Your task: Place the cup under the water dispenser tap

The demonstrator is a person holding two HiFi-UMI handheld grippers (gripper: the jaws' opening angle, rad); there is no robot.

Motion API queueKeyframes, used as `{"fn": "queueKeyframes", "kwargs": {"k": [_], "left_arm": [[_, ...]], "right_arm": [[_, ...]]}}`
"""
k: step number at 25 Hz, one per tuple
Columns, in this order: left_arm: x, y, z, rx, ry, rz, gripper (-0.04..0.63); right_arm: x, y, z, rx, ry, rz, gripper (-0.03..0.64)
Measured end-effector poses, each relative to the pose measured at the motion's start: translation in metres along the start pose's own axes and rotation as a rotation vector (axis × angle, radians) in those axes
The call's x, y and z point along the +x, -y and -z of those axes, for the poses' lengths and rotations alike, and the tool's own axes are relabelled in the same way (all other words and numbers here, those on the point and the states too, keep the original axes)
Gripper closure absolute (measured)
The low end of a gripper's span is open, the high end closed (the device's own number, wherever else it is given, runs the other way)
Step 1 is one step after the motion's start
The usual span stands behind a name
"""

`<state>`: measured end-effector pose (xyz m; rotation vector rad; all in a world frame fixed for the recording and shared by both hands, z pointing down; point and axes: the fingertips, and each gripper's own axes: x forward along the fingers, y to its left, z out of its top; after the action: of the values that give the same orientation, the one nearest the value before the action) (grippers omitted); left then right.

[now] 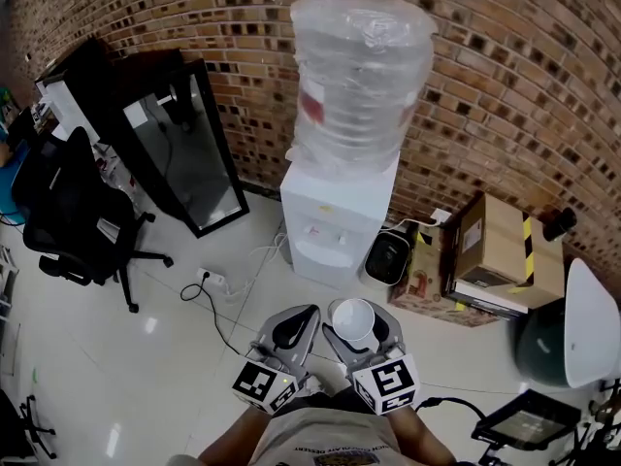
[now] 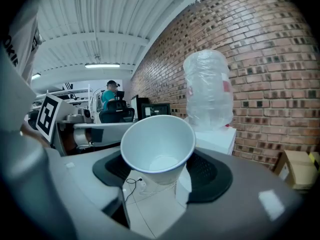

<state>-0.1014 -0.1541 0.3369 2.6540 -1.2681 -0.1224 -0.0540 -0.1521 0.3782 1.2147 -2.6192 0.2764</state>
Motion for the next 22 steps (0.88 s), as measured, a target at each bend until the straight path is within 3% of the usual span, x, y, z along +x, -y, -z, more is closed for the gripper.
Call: {"fn": "queueKeyframes", "kwargs": {"k": [15, 22], "left_arm": [[0.024, -0.004, 0.023, 0.003, 0.005, -0.019, 0.603], [0.037, -0.02, 0.05, -0.008, -0.002, -0.047, 0.603]], "right_arm": [[0.028, 0.033, 0.013, -0.021, -0.014, -0.001, 0.281], [0.051, 0.052, 0.041, -0.018, -0.037, 0.009, 0.282]]}}
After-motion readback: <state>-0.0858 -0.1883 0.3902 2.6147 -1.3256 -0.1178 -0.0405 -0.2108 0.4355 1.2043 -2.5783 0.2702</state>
